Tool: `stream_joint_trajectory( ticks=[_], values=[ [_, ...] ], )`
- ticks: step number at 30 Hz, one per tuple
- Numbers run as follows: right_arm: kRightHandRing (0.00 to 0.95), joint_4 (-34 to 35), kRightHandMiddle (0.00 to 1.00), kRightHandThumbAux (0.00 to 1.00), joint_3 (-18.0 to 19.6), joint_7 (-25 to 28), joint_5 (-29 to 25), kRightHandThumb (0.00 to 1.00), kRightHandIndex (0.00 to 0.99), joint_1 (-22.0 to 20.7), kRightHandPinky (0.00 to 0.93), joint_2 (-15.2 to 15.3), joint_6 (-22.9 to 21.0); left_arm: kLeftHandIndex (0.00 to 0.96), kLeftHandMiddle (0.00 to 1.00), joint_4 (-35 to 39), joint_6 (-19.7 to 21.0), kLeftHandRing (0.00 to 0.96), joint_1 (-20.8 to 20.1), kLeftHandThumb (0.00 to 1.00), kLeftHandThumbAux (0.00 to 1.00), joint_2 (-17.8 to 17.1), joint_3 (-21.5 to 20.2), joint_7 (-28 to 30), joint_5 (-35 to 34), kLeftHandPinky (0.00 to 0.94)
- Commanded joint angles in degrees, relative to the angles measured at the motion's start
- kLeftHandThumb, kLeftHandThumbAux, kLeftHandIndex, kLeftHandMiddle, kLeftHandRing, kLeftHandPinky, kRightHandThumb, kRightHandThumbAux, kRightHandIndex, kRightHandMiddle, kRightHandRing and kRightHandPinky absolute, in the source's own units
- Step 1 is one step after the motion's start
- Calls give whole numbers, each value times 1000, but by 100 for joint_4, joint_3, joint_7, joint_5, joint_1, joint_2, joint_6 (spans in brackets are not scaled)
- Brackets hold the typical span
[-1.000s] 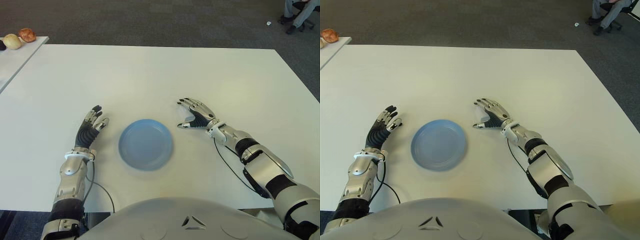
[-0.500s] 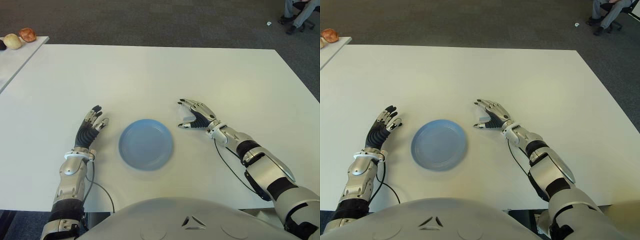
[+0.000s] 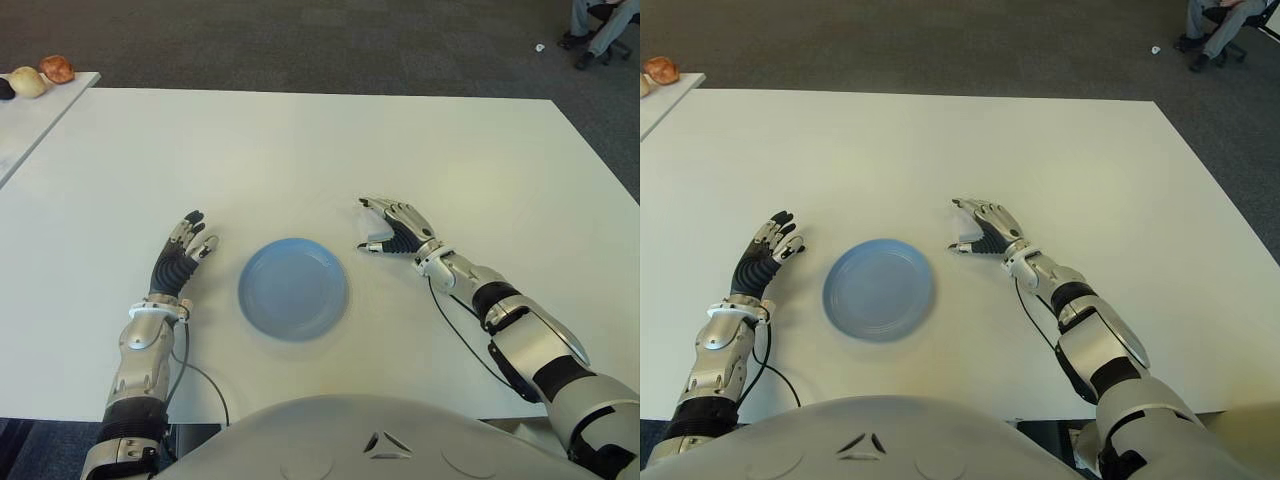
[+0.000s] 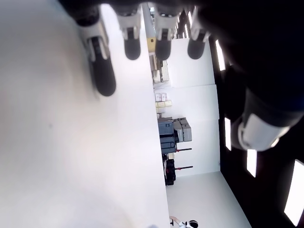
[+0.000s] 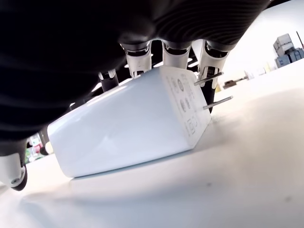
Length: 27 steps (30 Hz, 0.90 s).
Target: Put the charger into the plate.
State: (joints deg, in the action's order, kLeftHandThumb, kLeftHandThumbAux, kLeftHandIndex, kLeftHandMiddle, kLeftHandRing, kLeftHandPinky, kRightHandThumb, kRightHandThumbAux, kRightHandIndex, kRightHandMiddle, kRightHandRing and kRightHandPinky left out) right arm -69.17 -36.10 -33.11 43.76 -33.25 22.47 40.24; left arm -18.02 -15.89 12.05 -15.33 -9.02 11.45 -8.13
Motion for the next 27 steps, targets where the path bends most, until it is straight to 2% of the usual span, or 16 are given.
stream_joint_trajectory(
  ticks=[1, 6, 11, 15, 21, 27],
  values=[
    [411, 10, 364, 486, -80, -79, 162, 164, 193, 245, 480, 84, -159, 1, 61, -337, 567, 50, 235, 0, 561, 15, 33, 113, 19, 63],
    [560, 46, 546, 514, -110, -248, 216, 202, 341, 245, 615, 62, -287, 5, 58, -324, 574, 49, 236, 0, 569, 24, 0, 121, -19, 69],
    [659, 74, 663, 567, -146, -522, 283, 195, 470, 219, 704, 84, -299, 15, 60, -332, 587, 52, 233, 0, 577, 41, -50, 115, -36, 72],
    [695, 65, 703, 593, -172, -678, 313, 183, 520, 204, 738, 81, -315, 17, 60, -330, 599, 51, 232, 0, 579, 46, -68, 118, -49, 70],
    [787, 70, 799, 699, -160, -943, 340, 88, 687, 172, 816, 60, -418, 19, 57, -357, 574, 48, 215, 0, 587, 54, -108, 92, -59, 70],
    [829, 91, 843, 757, -167, -1126, 386, 64, 754, 166, 853, 68, -472, 19, 54, -366, 526, 43, 222, 0, 588, 64, -114, 70, -26, 62]
  ],
)
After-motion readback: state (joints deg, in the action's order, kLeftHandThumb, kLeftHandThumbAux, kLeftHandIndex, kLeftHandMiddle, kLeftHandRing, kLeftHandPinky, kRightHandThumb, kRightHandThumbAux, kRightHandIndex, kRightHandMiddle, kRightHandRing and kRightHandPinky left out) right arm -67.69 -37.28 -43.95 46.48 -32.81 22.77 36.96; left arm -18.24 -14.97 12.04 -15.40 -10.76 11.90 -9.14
